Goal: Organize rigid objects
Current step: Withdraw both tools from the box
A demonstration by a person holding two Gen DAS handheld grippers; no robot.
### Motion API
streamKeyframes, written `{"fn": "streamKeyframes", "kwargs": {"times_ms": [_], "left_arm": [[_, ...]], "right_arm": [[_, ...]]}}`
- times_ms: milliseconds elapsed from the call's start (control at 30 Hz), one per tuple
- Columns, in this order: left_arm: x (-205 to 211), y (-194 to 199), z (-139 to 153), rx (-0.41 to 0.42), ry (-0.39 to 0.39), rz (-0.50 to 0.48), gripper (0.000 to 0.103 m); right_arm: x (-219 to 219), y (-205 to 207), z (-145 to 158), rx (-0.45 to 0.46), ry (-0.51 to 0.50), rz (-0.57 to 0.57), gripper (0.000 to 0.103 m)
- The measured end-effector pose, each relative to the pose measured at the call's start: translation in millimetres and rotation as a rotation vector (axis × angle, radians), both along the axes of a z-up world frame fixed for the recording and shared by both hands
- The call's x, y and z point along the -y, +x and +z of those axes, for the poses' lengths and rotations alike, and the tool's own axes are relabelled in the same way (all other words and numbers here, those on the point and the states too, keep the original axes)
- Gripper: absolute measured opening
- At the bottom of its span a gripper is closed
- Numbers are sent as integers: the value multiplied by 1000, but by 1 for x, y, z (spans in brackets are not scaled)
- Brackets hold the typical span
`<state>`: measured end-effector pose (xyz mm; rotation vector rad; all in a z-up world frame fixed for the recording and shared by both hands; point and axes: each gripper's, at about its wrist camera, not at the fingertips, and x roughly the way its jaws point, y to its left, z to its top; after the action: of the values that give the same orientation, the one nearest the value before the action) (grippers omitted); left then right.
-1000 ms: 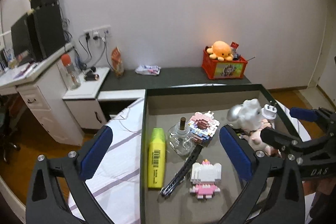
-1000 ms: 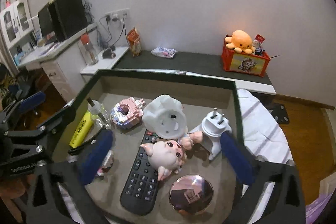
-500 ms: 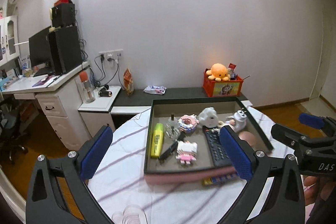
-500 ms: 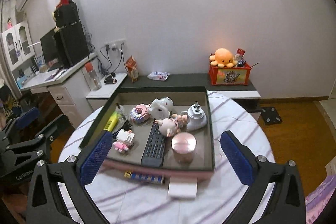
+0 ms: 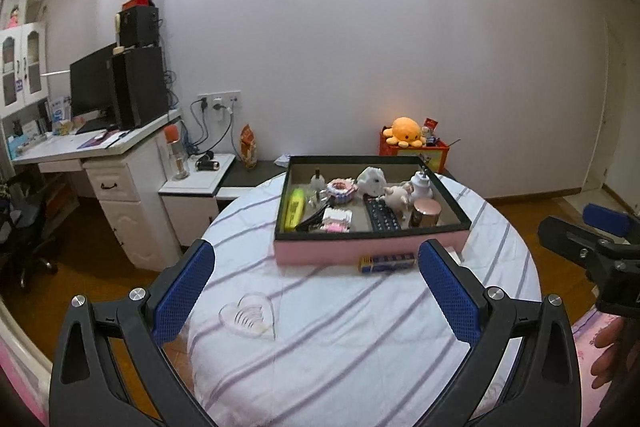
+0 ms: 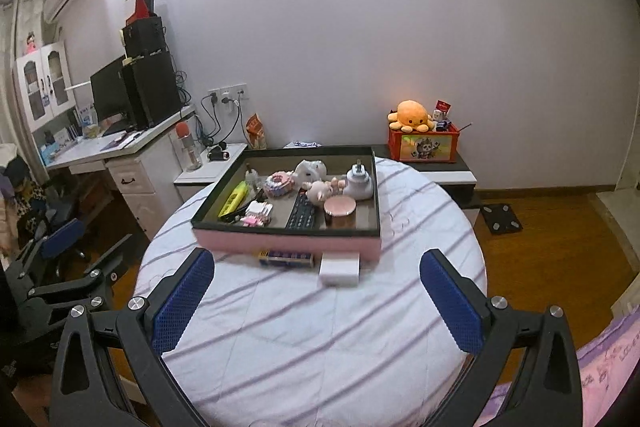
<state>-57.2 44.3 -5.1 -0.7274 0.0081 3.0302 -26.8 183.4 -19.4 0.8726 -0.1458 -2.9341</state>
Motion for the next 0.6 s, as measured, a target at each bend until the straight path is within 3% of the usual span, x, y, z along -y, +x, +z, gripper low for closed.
{"fn": "streamKeyframes", "kwargs": {"times_ms": [267, 600], "left_arm": [[10, 27, -2, 8, 15, 31, 103], [6, 32, -6, 19, 14, 24, 103]], "right_arm": [[3, 31, -4, -3, -13, -11, 103], [5, 38, -5, -4, -6, -10, 103]]}}
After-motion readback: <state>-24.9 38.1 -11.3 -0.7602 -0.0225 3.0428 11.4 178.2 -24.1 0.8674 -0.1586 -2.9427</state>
